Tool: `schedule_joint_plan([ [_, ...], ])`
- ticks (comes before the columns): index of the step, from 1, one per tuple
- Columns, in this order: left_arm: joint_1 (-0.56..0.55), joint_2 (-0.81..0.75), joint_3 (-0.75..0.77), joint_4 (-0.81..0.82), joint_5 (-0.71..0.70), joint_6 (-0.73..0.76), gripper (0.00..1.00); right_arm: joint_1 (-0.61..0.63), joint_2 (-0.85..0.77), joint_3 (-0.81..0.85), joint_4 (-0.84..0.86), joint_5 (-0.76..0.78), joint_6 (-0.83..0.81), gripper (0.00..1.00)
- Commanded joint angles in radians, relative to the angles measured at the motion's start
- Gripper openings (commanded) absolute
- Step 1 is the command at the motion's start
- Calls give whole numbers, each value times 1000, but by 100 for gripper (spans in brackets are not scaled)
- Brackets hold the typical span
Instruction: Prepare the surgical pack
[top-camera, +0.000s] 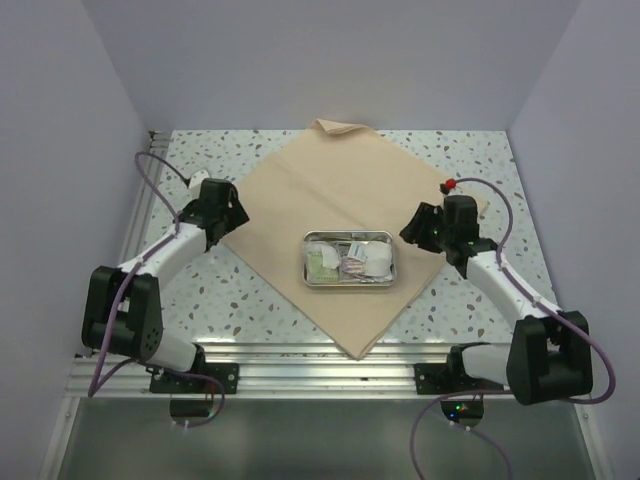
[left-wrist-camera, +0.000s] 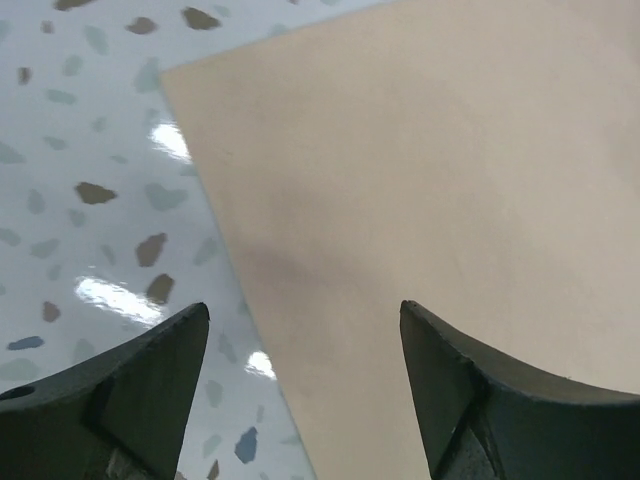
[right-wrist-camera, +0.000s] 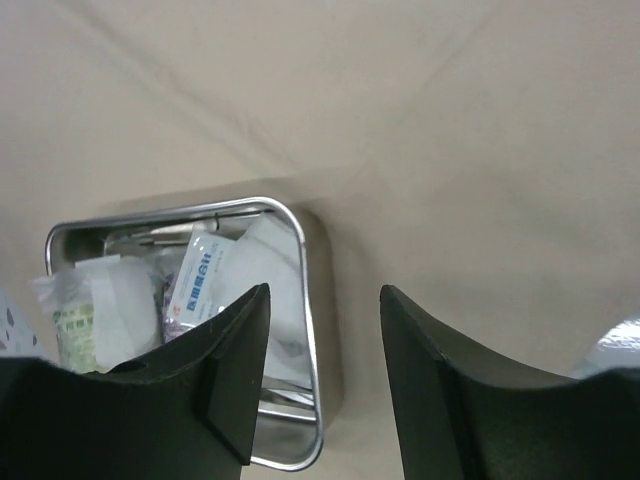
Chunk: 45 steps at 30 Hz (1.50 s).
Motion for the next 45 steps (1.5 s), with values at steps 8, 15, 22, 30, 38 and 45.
schedule_joint_plan([
  [8,-205,-64,-121,177,309,108,81,151,143,99,-53,-2,-111,47],
  [15,-253,-72,-170,222,315,108,80,175,249,142,-44,57,-111,40],
  [22,-282,-49,-185,251,323,107,79,174,324,197,-38,59,-117,13],
  [30,-288,-23,-178,268,324,111,79,174,379,273,-54,105,-106,6],
  [38,-290,30,-155,269,320,121,78,172,439,361,-73,180,-94,16],
  [45,-290,7,-169,272,328,137,77,174,356,366,-147,214,-109,62],
])
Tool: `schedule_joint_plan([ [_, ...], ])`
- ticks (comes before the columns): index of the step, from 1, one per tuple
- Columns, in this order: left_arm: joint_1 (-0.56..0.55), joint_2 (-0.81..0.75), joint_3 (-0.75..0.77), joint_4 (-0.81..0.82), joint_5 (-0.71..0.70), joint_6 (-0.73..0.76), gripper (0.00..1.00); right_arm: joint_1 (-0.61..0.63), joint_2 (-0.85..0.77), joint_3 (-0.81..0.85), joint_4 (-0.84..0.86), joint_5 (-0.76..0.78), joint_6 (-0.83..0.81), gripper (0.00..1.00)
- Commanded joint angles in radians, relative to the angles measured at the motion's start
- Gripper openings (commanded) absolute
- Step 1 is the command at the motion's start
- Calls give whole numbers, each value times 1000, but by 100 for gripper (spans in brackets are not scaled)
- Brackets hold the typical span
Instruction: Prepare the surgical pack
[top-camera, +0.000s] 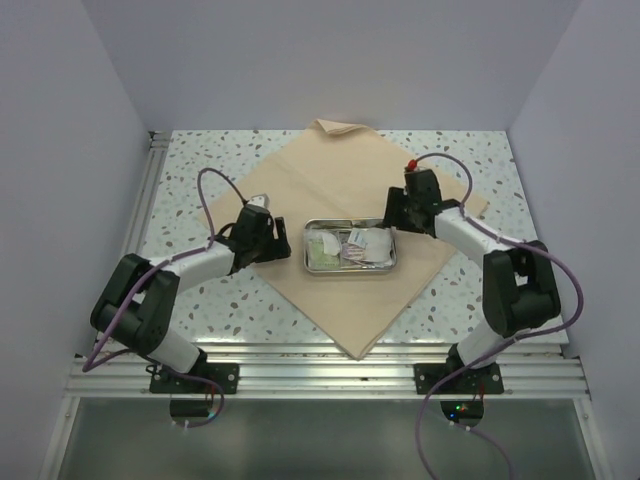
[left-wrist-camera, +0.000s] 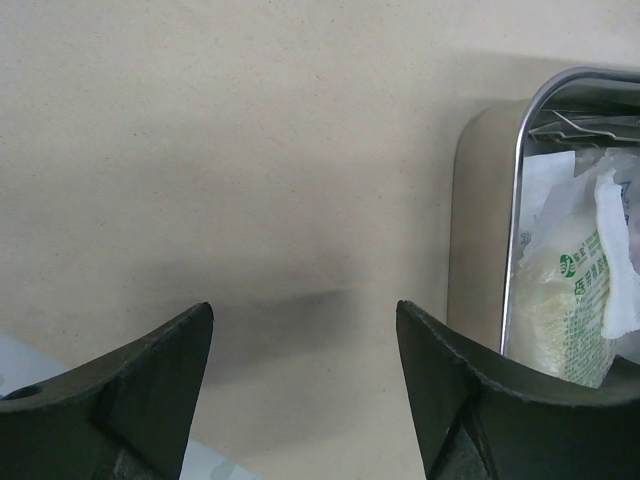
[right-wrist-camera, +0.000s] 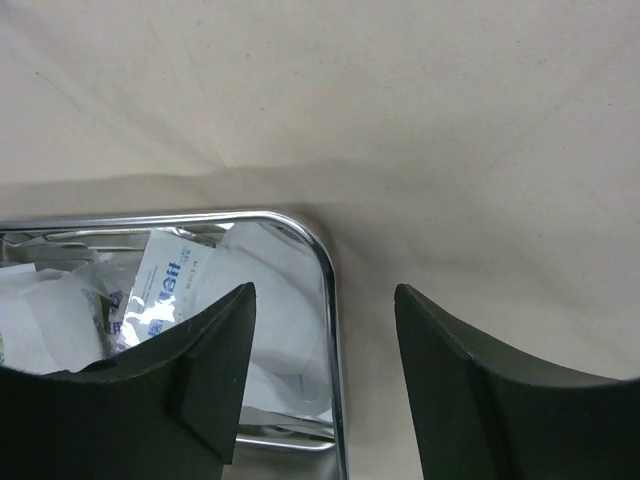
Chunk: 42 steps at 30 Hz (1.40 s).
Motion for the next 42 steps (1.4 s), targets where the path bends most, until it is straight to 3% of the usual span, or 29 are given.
schedule_joint_plan([
  [1,-4,-35,9,47,9,43,77,-1,-113,-12,-46,39,-3,62],
  [5,-4,-63,0,29,14,56,77,29,-344,-193,-47,-44,-10,59],
  [9,-4,-115,-32,23,52,95,78,205,-475,-276,-130,-100,-55,58],
  [16,-4,-210,-57,-22,69,99,80,446,-760,-425,-233,-42,67,65],
  [22,-4,-283,-100,-31,108,92,81,667,-891,-518,-299,63,209,64],
  [28,-4,-300,-110,-35,104,100,81,937,-819,-509,-316,270,305,64],
  [35,-4,-299,-103,-46,95,115,81,1216,-490,-341,-397,502,325,61],
  [42,-4,-307,-112,-51,95,126,81,1299,-315,-232,-425,588,329,65],
])
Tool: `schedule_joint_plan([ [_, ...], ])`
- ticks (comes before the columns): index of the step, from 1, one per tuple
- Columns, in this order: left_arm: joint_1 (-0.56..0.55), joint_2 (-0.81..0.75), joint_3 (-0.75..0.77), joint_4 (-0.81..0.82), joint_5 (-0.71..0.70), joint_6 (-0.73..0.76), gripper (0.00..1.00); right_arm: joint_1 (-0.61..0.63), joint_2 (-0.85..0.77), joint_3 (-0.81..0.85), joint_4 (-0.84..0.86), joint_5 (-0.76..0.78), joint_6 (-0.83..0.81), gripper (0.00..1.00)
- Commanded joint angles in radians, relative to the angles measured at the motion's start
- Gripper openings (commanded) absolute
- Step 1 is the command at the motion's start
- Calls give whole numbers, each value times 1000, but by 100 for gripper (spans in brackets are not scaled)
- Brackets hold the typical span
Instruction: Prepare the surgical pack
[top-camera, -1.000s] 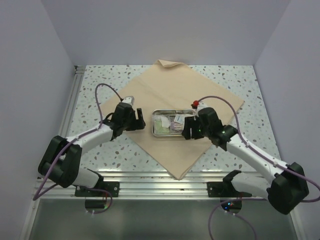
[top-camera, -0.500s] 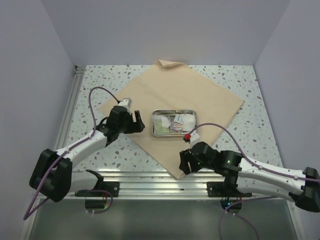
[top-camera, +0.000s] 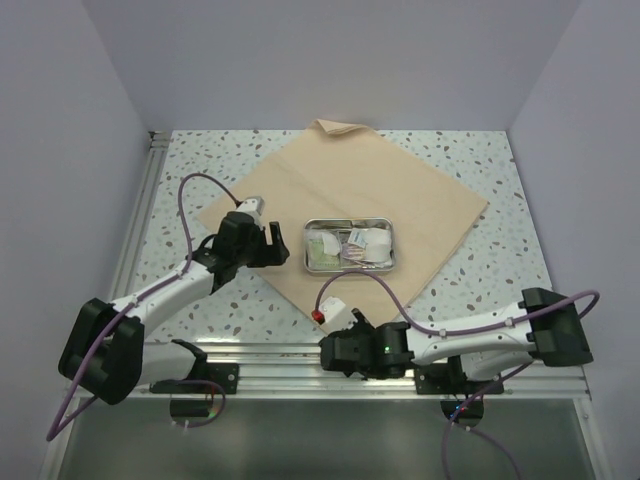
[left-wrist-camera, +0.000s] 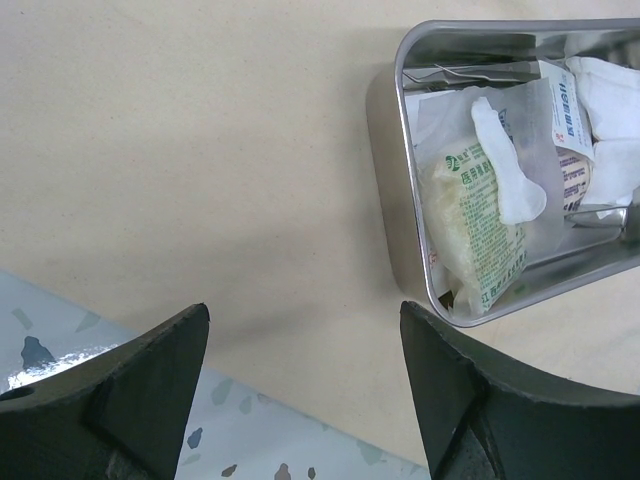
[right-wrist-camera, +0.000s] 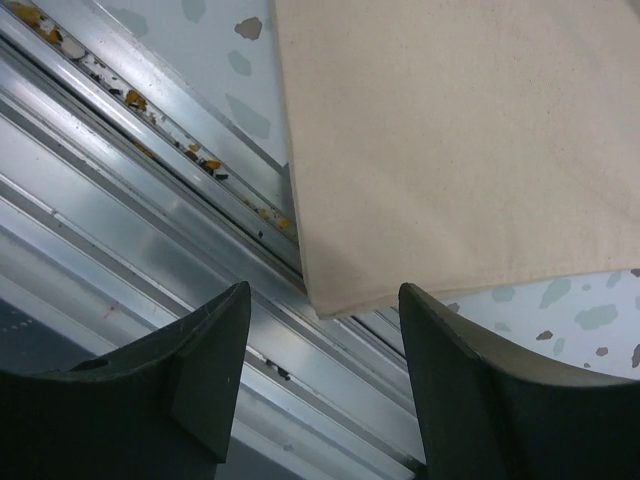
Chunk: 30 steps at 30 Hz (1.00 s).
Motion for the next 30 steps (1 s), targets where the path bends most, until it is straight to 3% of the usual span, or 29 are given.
schedule_joint_plan([
  [1,-3,-25,-7,-15,4,35,81,17,76,63,-31,113,27,65],
  [13,0,-27,2,-61,-54,10,82,55,288,133,-18,151,21,63],
  [20,0,-27,-13,-43,-29,15,82,69,393,170,-64,226,51,54],
  [30,0,-36,-16,-44,-40,22,82,93,443,175,-101,255,94,51],
])
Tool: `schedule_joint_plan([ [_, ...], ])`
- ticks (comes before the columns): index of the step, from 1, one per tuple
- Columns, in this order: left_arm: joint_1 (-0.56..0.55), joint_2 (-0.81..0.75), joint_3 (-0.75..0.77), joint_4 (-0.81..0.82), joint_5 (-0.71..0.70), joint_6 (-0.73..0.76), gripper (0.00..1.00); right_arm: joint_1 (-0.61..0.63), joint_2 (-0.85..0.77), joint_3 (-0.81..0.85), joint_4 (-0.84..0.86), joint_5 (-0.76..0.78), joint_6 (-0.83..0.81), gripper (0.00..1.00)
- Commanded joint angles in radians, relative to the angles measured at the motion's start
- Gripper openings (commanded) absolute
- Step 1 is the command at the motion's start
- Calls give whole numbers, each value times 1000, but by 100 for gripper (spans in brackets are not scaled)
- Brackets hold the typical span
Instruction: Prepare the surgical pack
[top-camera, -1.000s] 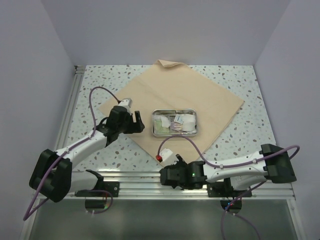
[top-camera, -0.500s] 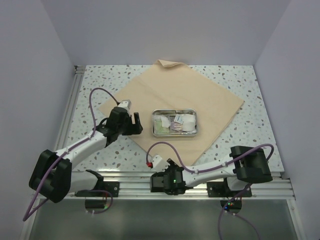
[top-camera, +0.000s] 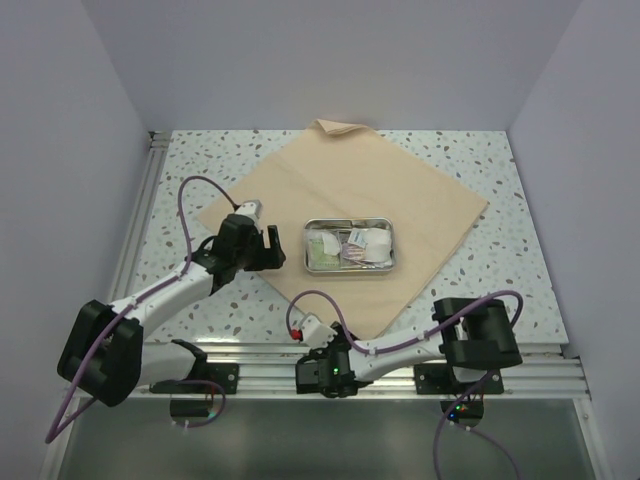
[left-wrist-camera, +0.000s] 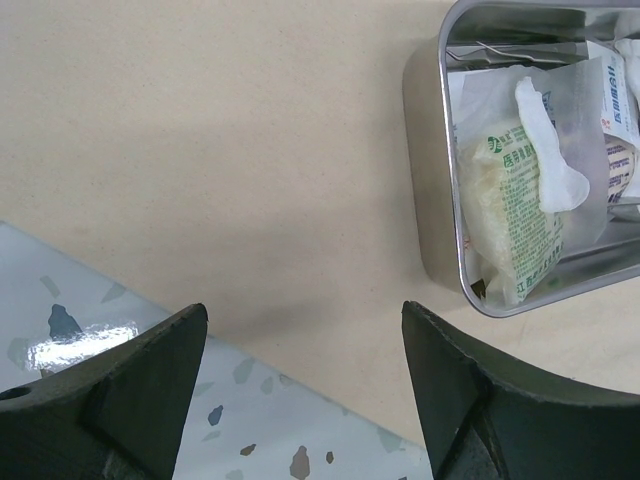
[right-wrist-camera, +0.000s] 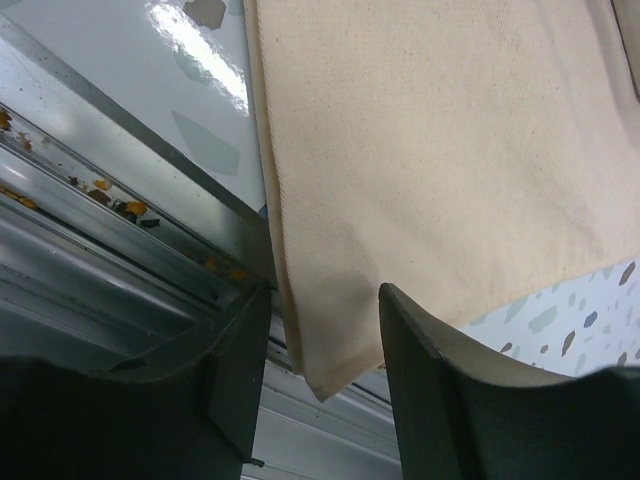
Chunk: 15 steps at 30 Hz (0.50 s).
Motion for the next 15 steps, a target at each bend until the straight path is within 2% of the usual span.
schedule_joint_plan([
  [1,0,-26,-9,9,-3,21,82,15,23,33,-35,41,54,50],
  [3,2,-27,-6,6,0,23,82,15,40,57,-78,55,85,48],
  [8,2,-40,-3,-3,-7,30,82,22,55,82,-150,99,151,29],
  [10,2,-38,2,-7,-7,33,82,22,38,77,-162,104,156,25],
  [11,2,-38,2,-8,-4,35,82,22,9,76,-159,107,148,17],
  [15,3,-33,6,11,52,62,83,21,-63,86,-149,96,82,0],
])
